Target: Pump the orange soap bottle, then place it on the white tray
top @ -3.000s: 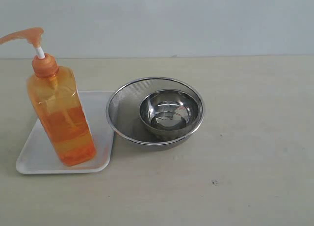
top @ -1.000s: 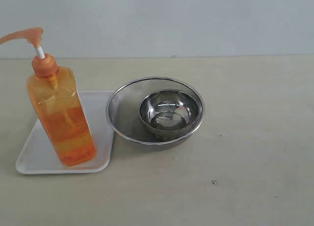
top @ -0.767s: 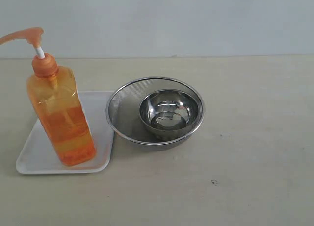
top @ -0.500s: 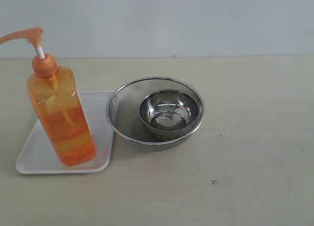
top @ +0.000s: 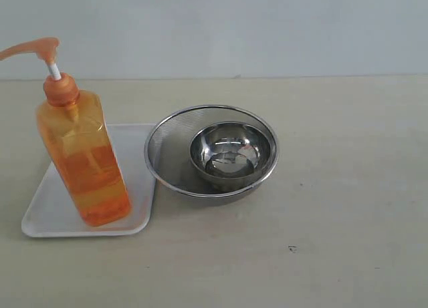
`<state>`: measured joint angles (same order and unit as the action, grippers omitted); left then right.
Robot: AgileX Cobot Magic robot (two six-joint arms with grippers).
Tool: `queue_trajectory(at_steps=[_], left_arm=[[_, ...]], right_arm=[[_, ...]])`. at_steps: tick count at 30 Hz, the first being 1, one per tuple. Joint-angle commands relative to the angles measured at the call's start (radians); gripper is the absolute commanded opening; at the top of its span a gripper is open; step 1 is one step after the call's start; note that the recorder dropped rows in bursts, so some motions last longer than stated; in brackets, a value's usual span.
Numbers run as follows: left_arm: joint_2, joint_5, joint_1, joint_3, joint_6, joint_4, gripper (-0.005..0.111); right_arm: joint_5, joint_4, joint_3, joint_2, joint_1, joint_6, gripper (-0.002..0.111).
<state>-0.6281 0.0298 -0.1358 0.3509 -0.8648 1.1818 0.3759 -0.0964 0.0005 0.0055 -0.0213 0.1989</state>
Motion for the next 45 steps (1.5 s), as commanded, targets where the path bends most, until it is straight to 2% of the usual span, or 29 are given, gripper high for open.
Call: queue_trajectory(at_steps=[1, 3, 6, 10, 12, 20, 22, 23, 26, 27, 29, 30, 34, 35, 40, 42, 45], left_arm=[[-0.012, 0.0, -0.005, -0.117, 0.038, 0.015, 0.005], [-0.012, 0.031, -0.005, -0.153, 0.043, 0.036, 0.005], [-0.012, 0.004, -0.005, -0.173, 0.041, 0.036, 0.005], [-0.012, 0.009, -0.005, -0.104, 0.033, 0.033, 0.005], [-0.012, -0.03, -0.005, -0.096, 0.035, 0.033, 0.005], [-0.012, -0.007, -0.005, -0.056, 0.034, 0.029, 0.005], [-0.032, 0.044, -0.005, 0.006, 0.023, 0.013, 0.005], [-0.063, 0.113, -0.005, 0.068, 0.032, -0.046, 0.005], [-0.141, 0.25, -0.005, 0.186, 0.16, -0.194, 0.005], [-0.196, 0.313, -0.005, 0.263, 0.224, -0.257, 0.005], [-0.257, 0.359, -0.007, 0.33, 0.226, -0.259, 0.005], [-0.258, 0.351, -0.016, 0.333, 0.216, -0.256, 0.005], [-0.233, 0.126, -0.076, 0.326, 0.125, -0.238, 0.005], [-0.231, 0.029, -0.101, 0.335, 0.214, -0.363, 0.005], [-0.231, -0.142, -0.188, 0.337, 0.692, -0.887, 0.005], [-0.233, -0.189, -0.22, 0.337, 0.858, -1.038, 0.005], [-0.233, -0.212, -0.246, 0.324, 1.012, -1.206, 0.005]], right_arm=[[-0.007, -0.007, 0.0, -0.006, 0.002, 0.004, 0.0], [-0.007, -0.007, 0.0, -0.006, 0.002, 0.004, 0.0], [-0.007, -0.007, 0.0, -0.006, 0.002, 0.004, 0.0], [-0.007, -0.007, 0.0, -0.006, 0.002, 0.004, 0.0], [-0.007, -0.007, 0.0, -0.006, 0.002, 0.004, 0.0], [-0.007, -0.007, 0.0, -0.006, 0.002, 0.004, 0.0], [-0.007, -0.007, 0.0, -0.006, 0.002, 0.004, 0.0], [-0.007, -0.007, 0.0, -0.006, 0.002, 0.004, 0.0], [-0.007, -0.007, 0.0, -0.006, 0.002, 0.004, 0.0], [-0.007, -0.007, 0.0, -0.006, 0.002, 0.004, 0.0], [-0.007, -0.007, 0.0, -0.006, 0.002, 0.004, 0.0], [-0.007, -0.007, 0.0, -0.006, 0.002, 0.004, 0.0], [-0.008, -0.007, 0.0, -0.006, 0.002, 0.004, 0.0], [-0.008, -0.007, 0.0, -0.006, 0.002, 0.004, 0.0], [-0.008, -0.007, 0.0, -0.006, 0.002, 0.004, 0.0], [-0.008, -0.007, 0.0, -0.006, 0.002, 0.004, 0.0], [-0.008, -0.007, 0.0, -0.006, 0.002, 0.004, 0.0]])
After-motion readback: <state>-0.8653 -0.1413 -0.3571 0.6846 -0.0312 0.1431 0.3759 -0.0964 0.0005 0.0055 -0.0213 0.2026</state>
